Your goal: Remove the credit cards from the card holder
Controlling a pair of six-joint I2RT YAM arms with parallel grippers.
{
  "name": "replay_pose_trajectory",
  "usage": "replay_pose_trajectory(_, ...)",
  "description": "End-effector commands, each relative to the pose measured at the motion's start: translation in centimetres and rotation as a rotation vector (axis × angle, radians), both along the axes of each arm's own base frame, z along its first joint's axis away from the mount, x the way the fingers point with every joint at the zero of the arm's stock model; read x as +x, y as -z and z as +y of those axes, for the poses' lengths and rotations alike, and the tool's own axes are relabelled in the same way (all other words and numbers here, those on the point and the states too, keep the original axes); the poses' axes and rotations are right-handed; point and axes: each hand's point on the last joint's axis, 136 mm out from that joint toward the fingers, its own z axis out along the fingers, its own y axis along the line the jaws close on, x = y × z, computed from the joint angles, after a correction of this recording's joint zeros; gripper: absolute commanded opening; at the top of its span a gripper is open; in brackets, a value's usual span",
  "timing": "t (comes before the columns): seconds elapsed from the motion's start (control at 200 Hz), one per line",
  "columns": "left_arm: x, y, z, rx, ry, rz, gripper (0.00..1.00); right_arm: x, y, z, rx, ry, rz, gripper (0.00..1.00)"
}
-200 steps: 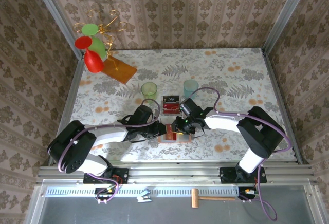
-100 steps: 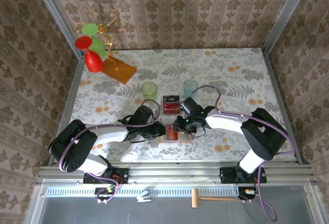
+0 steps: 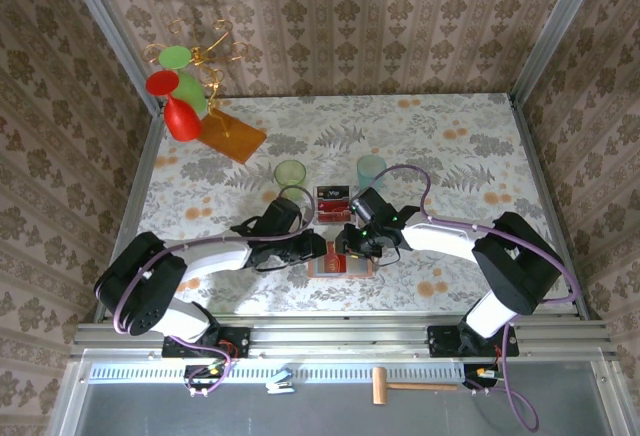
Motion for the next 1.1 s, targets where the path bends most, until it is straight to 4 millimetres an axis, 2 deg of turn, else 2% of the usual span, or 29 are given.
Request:
replay_pose_trajectory(0.0, 0.4, -0.6, -0.5, 0.003, 0.018, -0.021, 0.19, 0.3, -0.3, 0.5, 0.036, -0.009, -0.005, 0.25)
replay_pose_trajectory(0.22, 0.1, 1.0, -0.3, 0.024, 0.021, 0.006, 0.14, 0.5, 0.1, -0.1, 0.048, 0.011, 0.005, 0.25)
replay_pose_trajectory(0.555, -0.6, 2.6, 0.4, 0.046, 0.018, 0.036, 0.13, 0.4, 1.0, -0.7, 0.092, 0.027, 0.047, 0.25)
replay_pose_trajectory(1.095, -1.0, 3.1, 0.9, 0.058, 0.015, 0.051, 0.12, 0.0, 2.6, -1.2, 0.073, 0.04, 0.077, 0.25)
